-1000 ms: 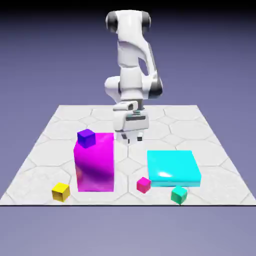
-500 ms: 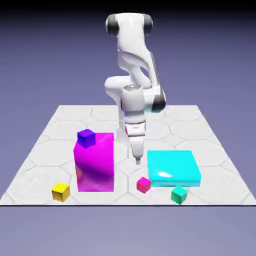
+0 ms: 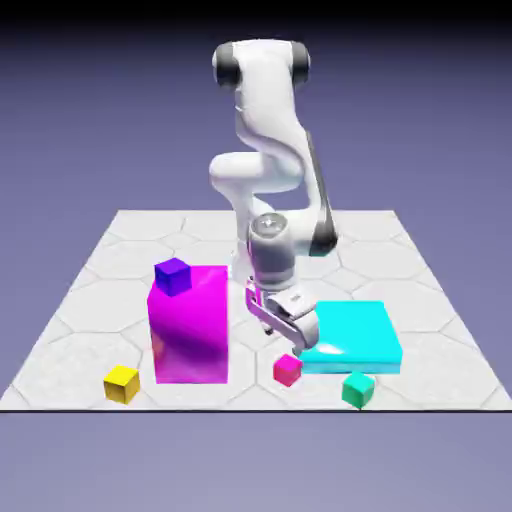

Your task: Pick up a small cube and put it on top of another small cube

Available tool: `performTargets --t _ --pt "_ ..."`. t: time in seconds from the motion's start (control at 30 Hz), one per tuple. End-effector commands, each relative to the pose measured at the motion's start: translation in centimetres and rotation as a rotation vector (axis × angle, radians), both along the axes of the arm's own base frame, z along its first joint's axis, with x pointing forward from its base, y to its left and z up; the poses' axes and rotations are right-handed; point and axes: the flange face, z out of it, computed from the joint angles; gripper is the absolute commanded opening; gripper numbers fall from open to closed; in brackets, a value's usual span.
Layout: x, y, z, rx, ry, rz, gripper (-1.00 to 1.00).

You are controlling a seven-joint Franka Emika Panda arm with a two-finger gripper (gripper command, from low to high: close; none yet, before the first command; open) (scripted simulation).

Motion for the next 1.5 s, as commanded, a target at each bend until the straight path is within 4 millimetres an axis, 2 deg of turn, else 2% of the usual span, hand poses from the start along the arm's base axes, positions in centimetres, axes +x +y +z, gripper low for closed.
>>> performTargets --t 0.0,0.1,0.27,0.3,0.33,0.5,0.53,0.7,0.83,0.97,1.1,1.17,1.47 --pt "0.0 0.1 -0.5 0.008 0.011 0.042 0.0" --pt "-0.1 0.2 -1.2 0.019 0.024 0.089 0.0" --pt "-0.8 0.9 -8.1 0.019 0.024 0.088 0.0" --pt "-0.8 0.9 -8.1 0.019 0.024 0.088 -1.0" --pt "-0.8 0.9 -8.1 0.019 0.024 0.088 -1.0" --pt "0.0 0.5 -1.0 0.019 0.024 0.092 -1.0" --pt "0.2 2.1 0.2 0.019 0.025 0.096 -1.0" --pt "2.0 -4.2 8.0 0.008 0.017 -0.224 -1.0" --pt "1.8 -9.3 14.5 0.003 0.013 -0.479 -1.0" --pt "-0.3 -15.8 21.0 0.006 0.011 -0.768 -1.0" --pt "-4.3 -22.1 27.0 0.019 0.011 -1.062 -1.0" --pt "-5.9 -25.4 26.9 0.032 0.008 -1.144 -1.0" --pt "-5.9 -25.2 24.0 0.034 0.001 -1.148 -1.0"
